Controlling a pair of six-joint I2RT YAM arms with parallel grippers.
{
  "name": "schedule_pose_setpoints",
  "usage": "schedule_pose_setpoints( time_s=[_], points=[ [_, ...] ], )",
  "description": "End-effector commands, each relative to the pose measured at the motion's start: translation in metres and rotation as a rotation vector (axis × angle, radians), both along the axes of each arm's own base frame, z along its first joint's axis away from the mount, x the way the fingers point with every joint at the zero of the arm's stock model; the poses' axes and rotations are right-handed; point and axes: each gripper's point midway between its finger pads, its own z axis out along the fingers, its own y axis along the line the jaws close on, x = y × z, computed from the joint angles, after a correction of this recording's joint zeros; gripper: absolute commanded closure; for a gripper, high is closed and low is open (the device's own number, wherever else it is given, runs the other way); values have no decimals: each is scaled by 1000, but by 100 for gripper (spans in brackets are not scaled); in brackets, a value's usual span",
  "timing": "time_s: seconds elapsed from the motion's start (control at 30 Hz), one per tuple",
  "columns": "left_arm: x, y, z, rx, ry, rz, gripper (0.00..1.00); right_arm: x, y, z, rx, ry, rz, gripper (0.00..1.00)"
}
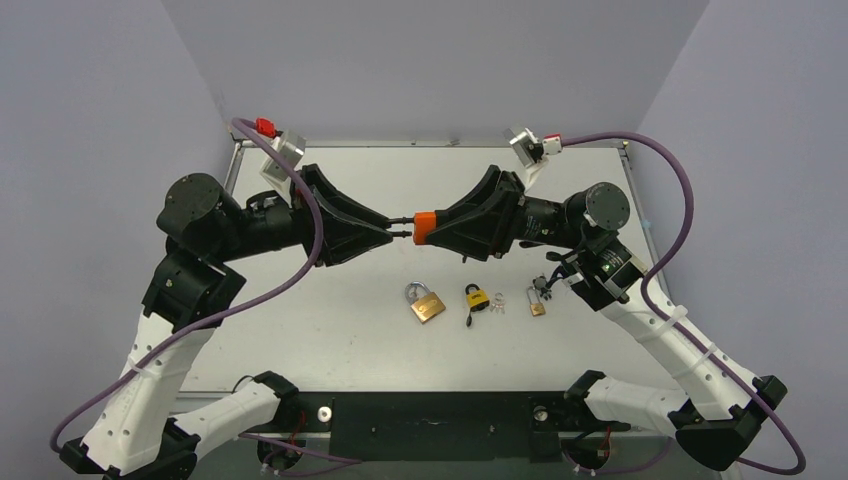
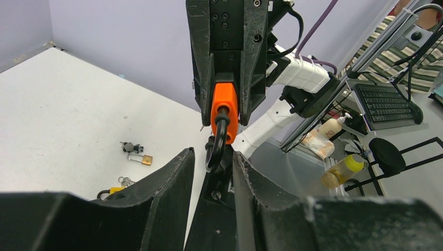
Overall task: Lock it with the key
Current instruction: Lock the lock.
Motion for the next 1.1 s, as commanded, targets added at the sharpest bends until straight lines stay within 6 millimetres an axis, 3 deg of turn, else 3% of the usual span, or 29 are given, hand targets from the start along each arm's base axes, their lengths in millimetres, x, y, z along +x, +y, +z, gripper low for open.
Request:
schedule_pose_setpoints(
  time_s=[0.0, 0.23, 0.37, 1.07],
  points=[
    [-8, 2, 19, -30, -66, -15, 71, -8, -6, 18, 54, -84, -2, 100],
    [-5, 1, 16, -22, -56, -11, 83, -8, -5, 16, 49, -82, -1, 100],
    [-2, 1, 13, -16, -46, -4, 100, -9, -4, 14, 40, -85, 4, 100],
    [-3, -19, -9, -20, 11, -70, 100, -4, 17, 3, -18, -94, -12, 100]
  ],
)
